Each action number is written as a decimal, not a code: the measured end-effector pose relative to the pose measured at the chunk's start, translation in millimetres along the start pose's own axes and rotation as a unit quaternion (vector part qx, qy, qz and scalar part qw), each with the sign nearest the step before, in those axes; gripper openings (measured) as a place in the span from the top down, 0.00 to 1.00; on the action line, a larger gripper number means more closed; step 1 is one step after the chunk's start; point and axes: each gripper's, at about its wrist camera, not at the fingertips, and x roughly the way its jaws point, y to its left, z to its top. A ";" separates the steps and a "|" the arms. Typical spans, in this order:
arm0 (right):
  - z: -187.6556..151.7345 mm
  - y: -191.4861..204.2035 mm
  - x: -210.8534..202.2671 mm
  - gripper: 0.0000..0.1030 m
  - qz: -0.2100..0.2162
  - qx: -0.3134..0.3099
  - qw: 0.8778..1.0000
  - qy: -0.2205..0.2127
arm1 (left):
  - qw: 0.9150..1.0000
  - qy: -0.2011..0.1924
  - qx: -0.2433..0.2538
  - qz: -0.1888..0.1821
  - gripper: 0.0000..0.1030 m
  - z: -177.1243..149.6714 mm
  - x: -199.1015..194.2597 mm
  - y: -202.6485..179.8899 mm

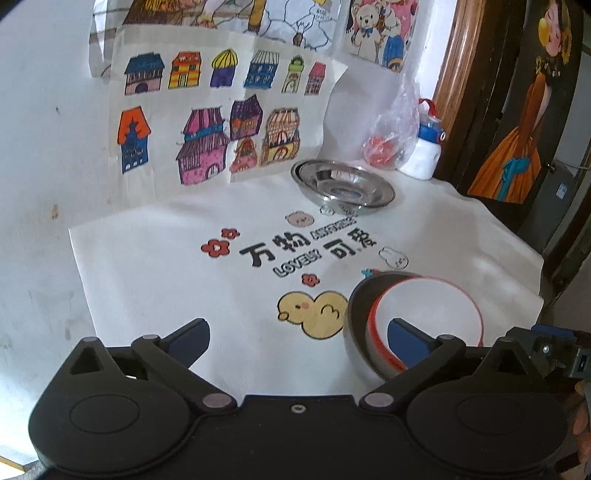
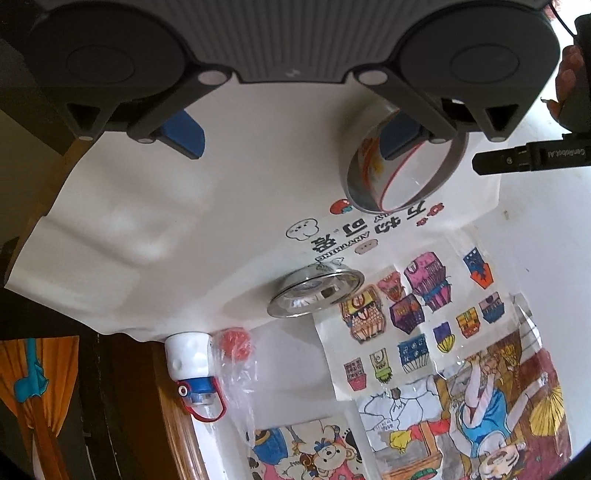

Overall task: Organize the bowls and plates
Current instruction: 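Lift both grippers off the bowl stack, then close both grippers on the rim of the large steel bowl holding the white bowls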

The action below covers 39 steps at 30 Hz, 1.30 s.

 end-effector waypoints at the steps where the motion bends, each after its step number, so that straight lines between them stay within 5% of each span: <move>1: -0.2 -0.3 1.1 0.00 -0.001 0.000 1.000 0.002 | 1.000 0.002 0.001 0.000 0.01 -0.9 1.2 0.6; 39: 4.3 6.4 29.8 0.00 -0.001 -0.014 0.999 0.040 | 0.999 0.024 0.041 -0.005 0.01 -0.9 25.9 -2.6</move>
